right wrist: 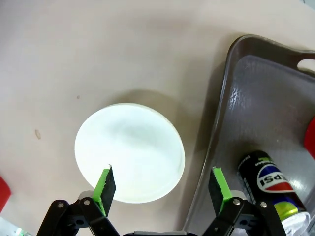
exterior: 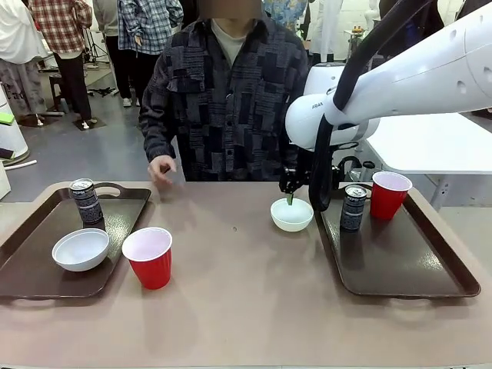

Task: Prepare tableware on both trays.
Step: Pick up a Picnic Bowl from the table and place it on a Handle tray.

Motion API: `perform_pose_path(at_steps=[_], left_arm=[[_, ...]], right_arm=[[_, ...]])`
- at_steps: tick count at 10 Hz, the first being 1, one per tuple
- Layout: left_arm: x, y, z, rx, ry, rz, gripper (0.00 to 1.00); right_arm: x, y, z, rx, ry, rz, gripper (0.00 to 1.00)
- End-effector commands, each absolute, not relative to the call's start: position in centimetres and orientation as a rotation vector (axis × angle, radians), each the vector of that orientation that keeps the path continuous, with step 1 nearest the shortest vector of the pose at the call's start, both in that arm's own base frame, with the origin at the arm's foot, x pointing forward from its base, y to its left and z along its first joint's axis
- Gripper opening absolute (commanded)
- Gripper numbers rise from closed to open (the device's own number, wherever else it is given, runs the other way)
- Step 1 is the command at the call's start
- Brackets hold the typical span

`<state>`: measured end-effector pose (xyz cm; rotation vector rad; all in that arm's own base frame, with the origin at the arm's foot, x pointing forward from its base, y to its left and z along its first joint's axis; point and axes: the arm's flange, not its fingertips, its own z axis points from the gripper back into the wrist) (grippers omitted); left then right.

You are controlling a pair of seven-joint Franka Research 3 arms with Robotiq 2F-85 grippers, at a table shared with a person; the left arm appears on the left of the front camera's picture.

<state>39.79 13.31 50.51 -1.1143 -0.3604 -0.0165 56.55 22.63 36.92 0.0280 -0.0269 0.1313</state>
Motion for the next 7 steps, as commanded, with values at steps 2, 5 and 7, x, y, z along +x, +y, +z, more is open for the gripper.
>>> perform_pose_path(at_steps=[2, 5, 7], left_arm=[[39.6, 13.5, 50.7, -1.115, -0.355, -0.027, 0.95], [39.6, 13.5, 50.7, -1.115, -0.355, -0.027, 0.95], [39.6, 13.5, 50.7, -1.115, -0.355, -0.027, 0.95]], right_arm=[[58.3, 22.5, 35.8, 0.061, -0.057, 0.151, 0.94], [58.9, 22.5, 34.8, 0.063, -0.052, 0.172, 0.87], [59.3, 22.6, 34.0, 0.044, -0.032, 0.175, 0.69]])
